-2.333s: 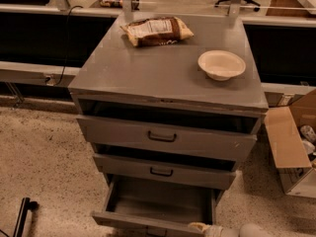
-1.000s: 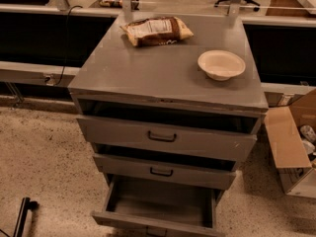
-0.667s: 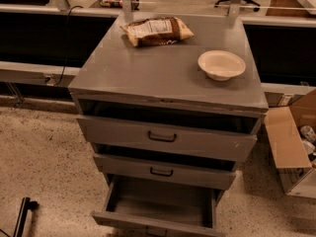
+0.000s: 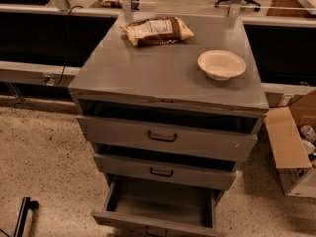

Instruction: Close bottom drawer

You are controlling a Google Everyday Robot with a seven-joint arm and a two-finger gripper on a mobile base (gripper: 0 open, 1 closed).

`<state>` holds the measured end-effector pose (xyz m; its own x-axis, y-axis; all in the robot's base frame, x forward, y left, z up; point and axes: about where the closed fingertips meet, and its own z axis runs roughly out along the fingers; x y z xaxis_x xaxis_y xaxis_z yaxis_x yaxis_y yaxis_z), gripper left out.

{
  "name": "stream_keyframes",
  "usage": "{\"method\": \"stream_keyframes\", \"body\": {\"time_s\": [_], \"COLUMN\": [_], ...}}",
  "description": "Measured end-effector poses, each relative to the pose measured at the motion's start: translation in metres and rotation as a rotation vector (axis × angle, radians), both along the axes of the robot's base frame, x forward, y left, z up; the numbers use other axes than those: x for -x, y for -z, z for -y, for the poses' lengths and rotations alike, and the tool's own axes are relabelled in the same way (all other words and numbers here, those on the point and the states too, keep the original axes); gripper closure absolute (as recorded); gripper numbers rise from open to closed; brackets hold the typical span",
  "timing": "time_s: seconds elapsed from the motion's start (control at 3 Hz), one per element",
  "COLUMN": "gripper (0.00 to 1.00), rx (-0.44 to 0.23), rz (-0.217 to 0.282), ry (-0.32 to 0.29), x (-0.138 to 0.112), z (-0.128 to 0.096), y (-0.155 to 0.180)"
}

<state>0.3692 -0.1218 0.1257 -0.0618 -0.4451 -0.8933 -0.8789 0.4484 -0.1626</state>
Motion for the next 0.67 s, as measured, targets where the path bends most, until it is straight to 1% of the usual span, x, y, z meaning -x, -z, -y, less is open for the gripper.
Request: {"method": "stream_keyframes", "body": {"time_s": [0.33,0.67], "gripper": [1.0,1.0], "rx": [-0.017,-0.028], "rz": [-0.007,-0.015], "ry": [0.058,0.086], "x": [-0.018,-0.047], "z": [0.001,0.001], "y": [0.019,0.034]}}
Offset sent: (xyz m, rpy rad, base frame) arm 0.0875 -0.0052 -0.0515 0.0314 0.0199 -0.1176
